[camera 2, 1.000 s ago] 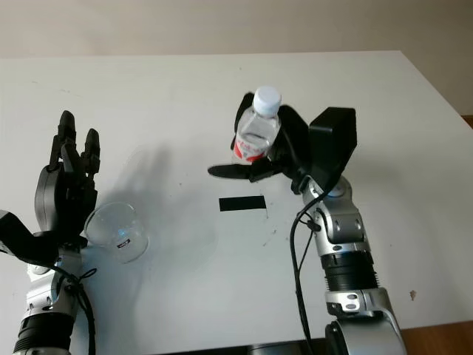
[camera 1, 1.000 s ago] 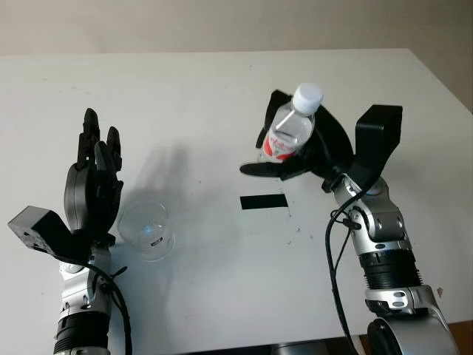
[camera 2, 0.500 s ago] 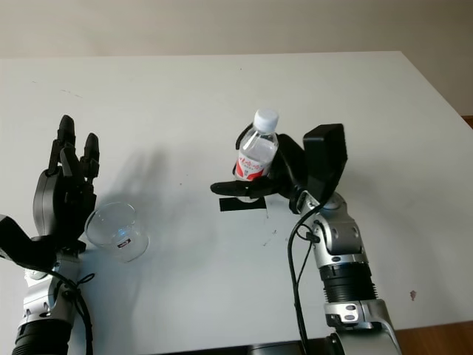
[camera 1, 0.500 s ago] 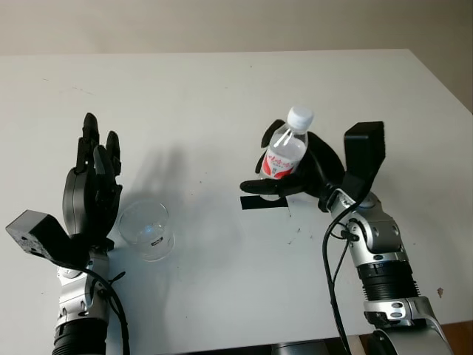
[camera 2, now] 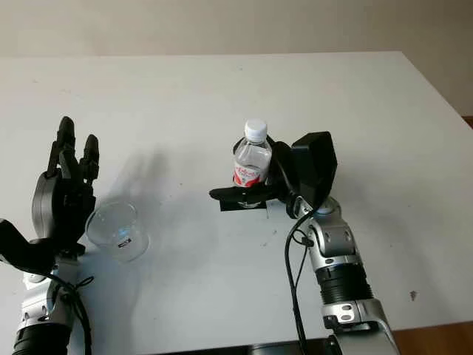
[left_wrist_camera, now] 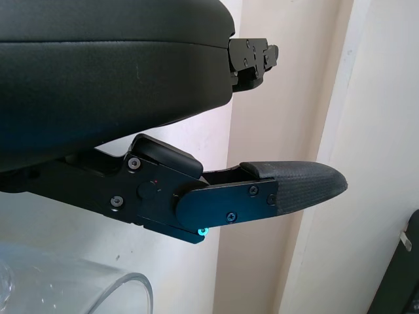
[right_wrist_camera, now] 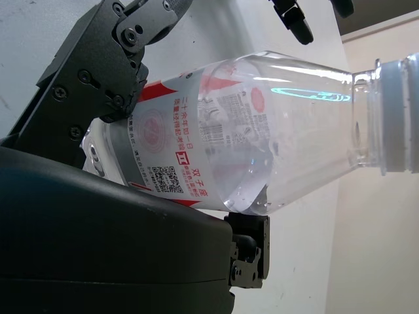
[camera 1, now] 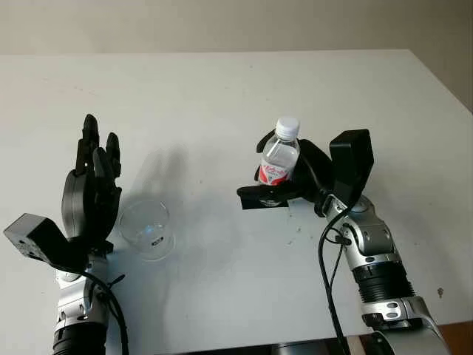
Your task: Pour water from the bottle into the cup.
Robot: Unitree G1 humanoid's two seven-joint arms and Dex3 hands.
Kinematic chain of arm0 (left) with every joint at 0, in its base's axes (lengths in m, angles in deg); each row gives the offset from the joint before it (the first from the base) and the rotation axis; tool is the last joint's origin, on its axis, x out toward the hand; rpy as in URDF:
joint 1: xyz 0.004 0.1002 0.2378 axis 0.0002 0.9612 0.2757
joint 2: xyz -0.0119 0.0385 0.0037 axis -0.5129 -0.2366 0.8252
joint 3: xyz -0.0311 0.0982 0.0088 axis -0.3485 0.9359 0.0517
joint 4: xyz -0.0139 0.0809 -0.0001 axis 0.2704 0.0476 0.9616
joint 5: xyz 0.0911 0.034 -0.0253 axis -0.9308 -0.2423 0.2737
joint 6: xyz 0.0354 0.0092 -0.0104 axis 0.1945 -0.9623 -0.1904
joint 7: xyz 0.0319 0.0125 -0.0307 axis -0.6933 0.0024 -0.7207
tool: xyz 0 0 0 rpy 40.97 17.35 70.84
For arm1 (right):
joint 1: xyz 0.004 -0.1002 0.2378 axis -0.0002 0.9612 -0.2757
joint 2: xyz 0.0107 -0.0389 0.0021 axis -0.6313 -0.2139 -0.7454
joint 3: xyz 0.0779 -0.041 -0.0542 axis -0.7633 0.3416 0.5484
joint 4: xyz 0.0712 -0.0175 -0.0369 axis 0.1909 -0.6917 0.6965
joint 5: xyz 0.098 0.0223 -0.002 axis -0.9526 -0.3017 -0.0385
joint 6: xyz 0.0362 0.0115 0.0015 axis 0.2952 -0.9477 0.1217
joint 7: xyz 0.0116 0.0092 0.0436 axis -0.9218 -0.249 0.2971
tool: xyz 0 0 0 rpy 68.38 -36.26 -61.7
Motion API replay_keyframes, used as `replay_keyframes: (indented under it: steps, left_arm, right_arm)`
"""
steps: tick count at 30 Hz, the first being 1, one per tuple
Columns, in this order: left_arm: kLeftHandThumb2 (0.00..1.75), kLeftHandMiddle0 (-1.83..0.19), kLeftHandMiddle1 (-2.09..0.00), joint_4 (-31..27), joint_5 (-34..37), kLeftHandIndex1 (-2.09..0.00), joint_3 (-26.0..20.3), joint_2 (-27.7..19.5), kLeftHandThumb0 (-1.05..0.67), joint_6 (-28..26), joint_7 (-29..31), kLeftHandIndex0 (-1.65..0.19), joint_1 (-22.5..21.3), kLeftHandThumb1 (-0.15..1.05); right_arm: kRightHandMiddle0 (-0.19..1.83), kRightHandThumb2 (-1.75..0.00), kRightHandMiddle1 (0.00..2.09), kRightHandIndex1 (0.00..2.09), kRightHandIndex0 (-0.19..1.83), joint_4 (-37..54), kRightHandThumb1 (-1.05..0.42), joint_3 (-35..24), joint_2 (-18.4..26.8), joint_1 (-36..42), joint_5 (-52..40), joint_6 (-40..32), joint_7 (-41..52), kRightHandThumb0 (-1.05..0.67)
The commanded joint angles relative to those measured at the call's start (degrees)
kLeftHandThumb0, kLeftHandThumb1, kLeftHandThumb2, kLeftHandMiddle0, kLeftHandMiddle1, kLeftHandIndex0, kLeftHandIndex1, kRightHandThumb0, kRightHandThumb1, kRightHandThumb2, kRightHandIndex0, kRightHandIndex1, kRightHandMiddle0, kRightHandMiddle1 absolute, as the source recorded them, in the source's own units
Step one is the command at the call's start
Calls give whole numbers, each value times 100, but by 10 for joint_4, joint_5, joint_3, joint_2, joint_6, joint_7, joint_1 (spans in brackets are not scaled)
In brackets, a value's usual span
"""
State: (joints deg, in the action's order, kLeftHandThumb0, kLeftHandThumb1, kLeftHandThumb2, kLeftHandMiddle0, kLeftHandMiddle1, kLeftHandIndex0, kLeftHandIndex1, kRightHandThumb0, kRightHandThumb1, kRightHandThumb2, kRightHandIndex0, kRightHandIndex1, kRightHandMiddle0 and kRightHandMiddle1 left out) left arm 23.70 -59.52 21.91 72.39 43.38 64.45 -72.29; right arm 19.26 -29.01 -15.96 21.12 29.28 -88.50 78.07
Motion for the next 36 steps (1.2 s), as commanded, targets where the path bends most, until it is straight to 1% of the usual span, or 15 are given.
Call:
replay_keyframes:
  steps: [1, 8, 9, 10, 11, 12, 13, 14, 15, 17, 18, 21, 23, 27, 36]
  left_arm:
    - [57, 1, 0, -10, 0, 0, 0, 0, -86, -1, 2, 8, 11, 105]
    - [55, 2, 0, -10, 1, 0, -1, -2, -87, -2, 2, 8, 11, 105]
    - [55, 2, 0, -9, 2, 0, -1, -3, -87, -1, 4, 8, 11, 105]
    - [55, 2, 0, -9, 2, 0, -2, -3, -86, -1, 6, 9, 11, 105]
    - [55, 2, 0, -8, 2, 0, -2, -3, -86, -1, 6, 9, 10, 105]
    - [55, 2, 0, -8, 1, 0, -2, -3, -87, -3, 4, 8, 10, 105]
    - [54, 2, 0, -11, 0, 0, -2, -3, -87, -6, 0, 8, 11, 105]
    - [54, 2, 0, -14, -1, 0, -2, -2, -87, -8, -2, 8, 11, 105]
    - [55, 2, 0, -14, 0, 0, -2, -2, -86, -7, -1, 8, 10, 105]
    - [56, 2, 0, -12, 2, 0, -3, -3, -86, -5, 2, 9, 9, 105]
    - [56, 3, 0, -10, 2, 0, -3, -3, -86, -4, 3, 9, 8, 105]
    - [55, 2, 0, -10, 2, 0, -4, -4, -86, -7, 1, 9, 7, 105]
    - [55, 2, 0, -9, 1, 0, -4, -4, -87, -8, 0, 9, 6, 105]
    - [55, 1, 0, -2, 3, 0, -6, -5, -87, -4, 5, 8, 2, 105]
    - [55, 1, 0, -5, 0, 0, -6, -5, -87, -6, 3, 7, -1, 105]
  right_arm:
    - [-19, -33, 209, 209, 174, -5, -105, 0, -4, 5, 1, 9, 1, -16]
    - [-19, -32, 209, 209, 174, -18, -105, 1, -6, 8, 8, 32, 5, -17]
    - [-19, -30, 209, 209, 161, -20, -105, 0, -7, 10, 9, 41, 4, -17]
    - [-19, -27, 209, 209, 137, -22, -105, 0, -9, 13, 11, 48, 1, -18]
    - [-19, -22, 209, 209, 96, -23, -105, 0, -10, 16, 13, 56, -2, -20]
    - [-19, -14, 209, 209, 39, -24, -104, 1, -11, 19, 16, 65, -5, -25]
    - [-19, -11, 209, 209, 10, -27, -103, 2, -10, 22, 19, 74, -6, -29]
    - [-19, -8, 208, 209, -4, -30, -102, 3, -10, 25, 21, 83, -5, -33]
    - [-19, -6, 183, 189, -13, -32, -100, 4, -8, 28, 23, 89, -2, -39]
    - [-19, -5, 140, 149, -18, -35, -98, 8, -2, 34, 31, 101, 4, -45]
    - [-19, -5, 109, 117, -19, -37, -97, 11, 1, 38, 38, 110, 4, -49]
    - [-17, -5, 48, 53, -17, -48, -95, 9, 2, 52, 44, 143, 7, -52]
    - [-18, -5, 24, 23, -18, -57, -94, 4, 0, 60, 39, 160, 13, -56]
    - [-19, -5, 4, 2, -19, -70, -92, -2, -3, 70, 32, 173, 19, -57]
    - [-19, -6, 0, 0, -19, -89, -92, -15, -7, 79, 12, 187, 31, -58]
